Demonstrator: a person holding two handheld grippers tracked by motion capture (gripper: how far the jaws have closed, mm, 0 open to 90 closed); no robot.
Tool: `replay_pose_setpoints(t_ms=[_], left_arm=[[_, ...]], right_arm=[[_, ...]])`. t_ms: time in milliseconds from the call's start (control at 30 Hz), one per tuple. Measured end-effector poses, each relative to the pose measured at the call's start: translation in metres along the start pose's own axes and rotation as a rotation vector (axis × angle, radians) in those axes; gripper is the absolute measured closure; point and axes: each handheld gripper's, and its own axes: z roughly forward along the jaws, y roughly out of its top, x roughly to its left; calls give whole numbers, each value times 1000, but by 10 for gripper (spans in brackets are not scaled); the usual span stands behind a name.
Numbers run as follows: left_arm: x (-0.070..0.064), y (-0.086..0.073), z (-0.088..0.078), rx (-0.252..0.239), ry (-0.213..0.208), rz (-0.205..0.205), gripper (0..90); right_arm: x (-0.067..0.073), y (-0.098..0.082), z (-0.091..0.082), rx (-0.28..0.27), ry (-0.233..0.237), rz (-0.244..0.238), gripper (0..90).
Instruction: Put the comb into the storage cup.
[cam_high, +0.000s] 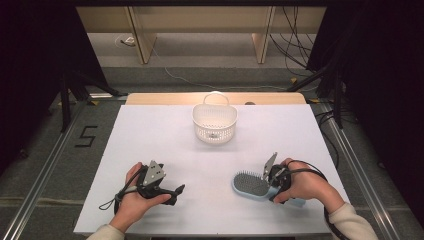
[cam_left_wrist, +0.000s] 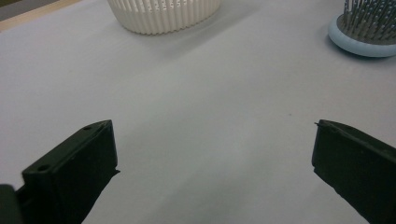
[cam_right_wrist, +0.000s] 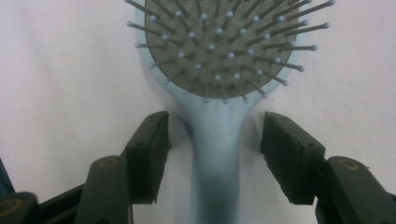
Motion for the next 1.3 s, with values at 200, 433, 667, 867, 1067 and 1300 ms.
replay_pose_setpoints(t_ms=[200,433,667,867,1067,1300], left_arm=[[0,0,0,-2,0,0,0],[0,0,0,-3,1,0,0],[0,0,0,-3,2,1,1],[0,0,0,-4,2,0,2],[0,0,0,-4,1,0,2],[0,0,0,-3,3,0,4]], right_arm=[[-1,2,-1,19,3,10,496],[-2,5,-1,38,4,10,589],[-2,7,-2,61,15,27,687],[-3,8,-2,67,15,22,695],[-2,8,-2,65,15,22,703],[-3,6,-3,47,13,24,705]])
